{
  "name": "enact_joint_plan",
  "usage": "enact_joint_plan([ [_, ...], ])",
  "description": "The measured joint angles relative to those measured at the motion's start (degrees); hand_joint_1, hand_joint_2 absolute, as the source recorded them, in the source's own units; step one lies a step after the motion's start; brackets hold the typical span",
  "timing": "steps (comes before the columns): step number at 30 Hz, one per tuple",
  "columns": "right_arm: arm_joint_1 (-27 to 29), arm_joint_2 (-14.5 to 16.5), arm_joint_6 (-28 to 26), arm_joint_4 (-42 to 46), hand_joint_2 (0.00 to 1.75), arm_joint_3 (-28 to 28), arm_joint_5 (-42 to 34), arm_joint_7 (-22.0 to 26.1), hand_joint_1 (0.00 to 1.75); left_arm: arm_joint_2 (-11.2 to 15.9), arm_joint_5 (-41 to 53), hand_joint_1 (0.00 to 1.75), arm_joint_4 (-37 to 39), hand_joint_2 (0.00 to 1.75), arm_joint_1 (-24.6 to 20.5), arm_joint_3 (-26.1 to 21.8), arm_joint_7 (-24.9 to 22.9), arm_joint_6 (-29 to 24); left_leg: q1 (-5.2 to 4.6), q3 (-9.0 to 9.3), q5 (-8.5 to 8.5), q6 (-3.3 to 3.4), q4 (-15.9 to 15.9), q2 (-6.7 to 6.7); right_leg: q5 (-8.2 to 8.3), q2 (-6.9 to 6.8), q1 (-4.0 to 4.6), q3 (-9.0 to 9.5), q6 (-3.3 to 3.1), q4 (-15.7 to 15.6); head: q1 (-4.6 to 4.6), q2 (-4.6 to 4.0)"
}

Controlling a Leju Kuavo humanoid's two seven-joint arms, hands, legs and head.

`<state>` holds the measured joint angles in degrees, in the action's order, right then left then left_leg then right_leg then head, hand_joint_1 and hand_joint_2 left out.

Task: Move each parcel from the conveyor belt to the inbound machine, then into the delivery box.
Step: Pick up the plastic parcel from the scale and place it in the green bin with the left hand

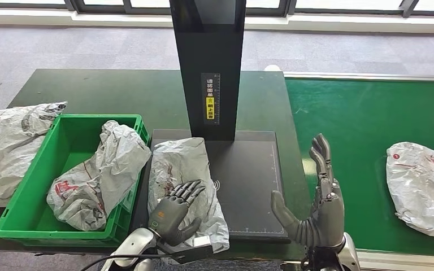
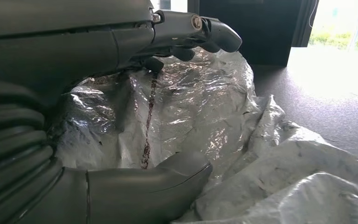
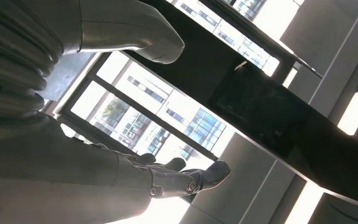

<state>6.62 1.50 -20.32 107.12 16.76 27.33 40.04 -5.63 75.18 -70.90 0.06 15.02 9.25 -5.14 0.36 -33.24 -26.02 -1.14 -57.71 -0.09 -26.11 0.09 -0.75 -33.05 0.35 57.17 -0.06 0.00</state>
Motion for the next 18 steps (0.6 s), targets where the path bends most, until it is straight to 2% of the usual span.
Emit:
enact_joint_plan([
  [3,-0.06,-0.26,-0.25,0.02,1.75,0.0,-0.21,0.0,0.0,0.42,-0.39,0.07,0.22,1.75,0.15,0.01,-0.01,1.34,0.0,-0.07,-0.05,0.0,0.01,-0.01,-0.03,0.0,0.0,0.13,0.0,-0.01,0.0,0.0],
  [7,-0.64,-0.49,-0.39,0.0,1.75,0.0,-1.12,-0.01,0.0,1.63,-1.98,1.75,-0.8,1.75,1.08,0.03,0.24,5.12,0.0,0.09,-0.33,-0.1,0.05,0.06,-0.21,0.03,0.03,0.59,-0.11,-0.01,-0.01,0.0],
  [13,-2.28,-0.62,1.14,-0.18,1.75,-0.37,-1.62,-0.02,0.0,4.02,-5.08,1.75,-2.7,1.75,2.04,0.91,3.59,9.76,0.0,0.52,-0.39,-0.16,0.12,0.04,-0.36,-0.01,0.13,1.01,-0.27,0.0,-0.01,0.0],
  [18,-3.58,-0.62,1.98,-0.74,1.75,-0.68,-1.5,-0.02,0.0,5.64,-6.25,1.75,-2.16,1.75,0.91,1.94,4.86,10.94,0.0,0.97,-0.52,-0.26,0.25,-0.05,-0.59,-0.1,0.12,1.45,-0.3,-0.01,-0.01,0.0],
])
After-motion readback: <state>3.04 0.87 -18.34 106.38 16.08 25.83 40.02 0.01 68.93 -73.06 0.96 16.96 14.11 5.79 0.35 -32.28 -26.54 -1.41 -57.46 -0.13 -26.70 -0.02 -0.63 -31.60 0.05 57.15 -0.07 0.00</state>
